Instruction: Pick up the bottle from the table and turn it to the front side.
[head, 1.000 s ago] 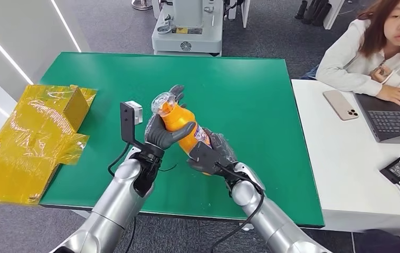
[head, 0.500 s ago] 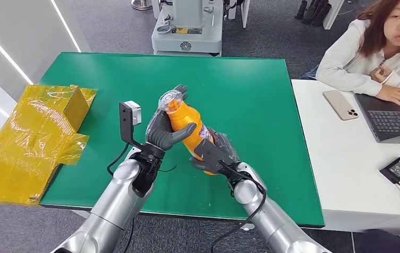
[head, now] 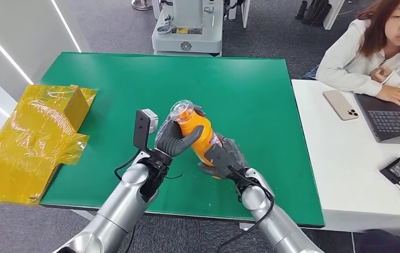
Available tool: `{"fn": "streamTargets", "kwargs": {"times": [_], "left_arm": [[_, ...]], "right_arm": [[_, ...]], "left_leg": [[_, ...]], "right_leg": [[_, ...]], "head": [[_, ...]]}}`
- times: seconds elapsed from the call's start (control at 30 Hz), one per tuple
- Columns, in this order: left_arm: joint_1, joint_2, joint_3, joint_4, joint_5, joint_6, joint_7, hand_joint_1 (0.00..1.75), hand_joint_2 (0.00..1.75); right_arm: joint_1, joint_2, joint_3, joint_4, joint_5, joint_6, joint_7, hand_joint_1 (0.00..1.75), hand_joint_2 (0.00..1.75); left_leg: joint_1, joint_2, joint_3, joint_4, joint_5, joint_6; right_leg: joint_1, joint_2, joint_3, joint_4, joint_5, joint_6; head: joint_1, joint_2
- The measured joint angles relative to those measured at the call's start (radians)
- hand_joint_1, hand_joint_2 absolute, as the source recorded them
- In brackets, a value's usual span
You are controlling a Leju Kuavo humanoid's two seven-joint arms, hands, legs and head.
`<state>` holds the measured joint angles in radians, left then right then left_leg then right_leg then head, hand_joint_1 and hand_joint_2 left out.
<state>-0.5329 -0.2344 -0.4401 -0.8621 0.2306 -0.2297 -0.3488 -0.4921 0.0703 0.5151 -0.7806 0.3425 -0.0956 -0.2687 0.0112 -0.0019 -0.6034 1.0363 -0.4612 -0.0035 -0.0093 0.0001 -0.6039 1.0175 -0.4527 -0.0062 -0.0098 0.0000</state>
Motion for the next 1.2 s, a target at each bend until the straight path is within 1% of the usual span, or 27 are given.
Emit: {"fn": "streamTargets", "kwargs": {"times": [0.23, 0.33, 0.37, 0.53, 0.67, 0.8, 1.0, 1.1, 1.2], "left_arm": [[-0.014, -0.015, -0.001, 0.030, 0.034, -0.043, 0.011, 1.75, 1.75], [-0.035, -0.023, -0.008, 0.070, 0.058, -0.075, -0.003, 1.75, 1.75], [-0.037, -0.023, -0.013, 0.074, 0.056, -0.071, -0.017, 1.75, 1.75], [-0.039, -0.020, -0.026, 0.064, 0.025, -0.020, -0.056, 1.75, 1.75], [-0.045, 0.004, -0.024, 0.003, -0.032, 0.056, -0.075, 1.75, 1.75], [-0.053, 0.028, -0.017, -0.051, -0.058, 0.074, -0.069, 1.75, 1.75], [-0.055, 0.043, -0.016, -0.085, -0.089, 0.093, -0.077, 1.75, 1.75], [-0.066, 0.053, -0.012, -0.095, -0.158, 0.145, -0.101, 1.75, 1.75], [-0.093, 0.072, 0.000, -0.105, -0.286, 0.217, -0.130, 1.75, 1.75]], "right_arm": [[0.017, -0.002, -0.004, -0.012, 0.001, -0.002, 0.001, 1.75, 1.75], [0.031, -0.005, -0.017, -0.022, -0.007, -0.010, -0.012, 0.44, 1.75], [0.034, -0.006, -0.023, -0.028, -0.021, -0.007, -0.018, 0.00, 1.75], [0.072, -0.009, -0.062, -0.076, -0.104, 0.016, -0.064, 0.00, 1.75], [0.162, -0.013, -0.098, -0.169, -0.141, 0.018, -0.104, 0.00, 1.75], [0.238, -0.014, -0.116, -0.268, -0.144, 0.025, -0.102, 0.00, 1.75], [0.271, -0.014, -0.129, -0.334, -0.146, 0.028, -0.096, 0.00, 1.75], [0.297, -0.014, -0.131, -0.375, -0.141, 0.028, -0.100, 0.00, 1.75], [0.344, -0.011, -0.136, -0.448, -0.111, 0.024, -0.101, 0.00, 1.75]], "left_leg": [[0.000, 0.000, 0.000, 0.000, 0.000, 0.000], [0.000, 0.000, 0.000, 0.000, 0.000, 0.000], [0.000, 0.000, 0.000, 0.000, 0.000, 0.000], [0.000, 0.000, 0.000, 0.000, 0.000, 0.000], [0.000, 0.000, 0.000, 0.000, 0.000, 0.000], [0.000, 0.000, 0.000, -0.001, 0.000, 0.000], [0.000, 0.000, 0.000, -0.001, 0.000, 0.000], [0.000, 0.000, 0.000, -0.001, 0.000, 0.000], [0.000, -0.001, 0.000, -0.001, 0.000, 0.000]], "right_leg": [[0.000, 0.000, 0.000, 0.000, 0.000, 0.000], [0.000, 0.000, 0.000, 0.000, 0.000, 0.000], [0.000, 0.000, 0.000, 0.000, 0.000, 0.000], [0.000, 0.000, 0.000, 0.000, 0.000, 0.000], [0.000, 0.000, 0.000, 0.000, 0.000, 0.000], [0.000, 0.000, 0.000, 0.000, -0.001, 0.000], [0.000, 0.000, 0.000, 0.000, -0.001, 0.000], [0.000, 0.000, 0.000, 0.000, -0.001, 0.000], [0.000, 0.000, 0.000, 0.000, -0.001, 0.000]], "head": [[0.000, 0.000], [0.000, 0.000], [0.000, 0.000], [0.000, 0.000], [0.000, 0.000], [0.000, 0.000], [0.000, 0.000], [0.000, 0.000], [0.000, 0.000]]}}
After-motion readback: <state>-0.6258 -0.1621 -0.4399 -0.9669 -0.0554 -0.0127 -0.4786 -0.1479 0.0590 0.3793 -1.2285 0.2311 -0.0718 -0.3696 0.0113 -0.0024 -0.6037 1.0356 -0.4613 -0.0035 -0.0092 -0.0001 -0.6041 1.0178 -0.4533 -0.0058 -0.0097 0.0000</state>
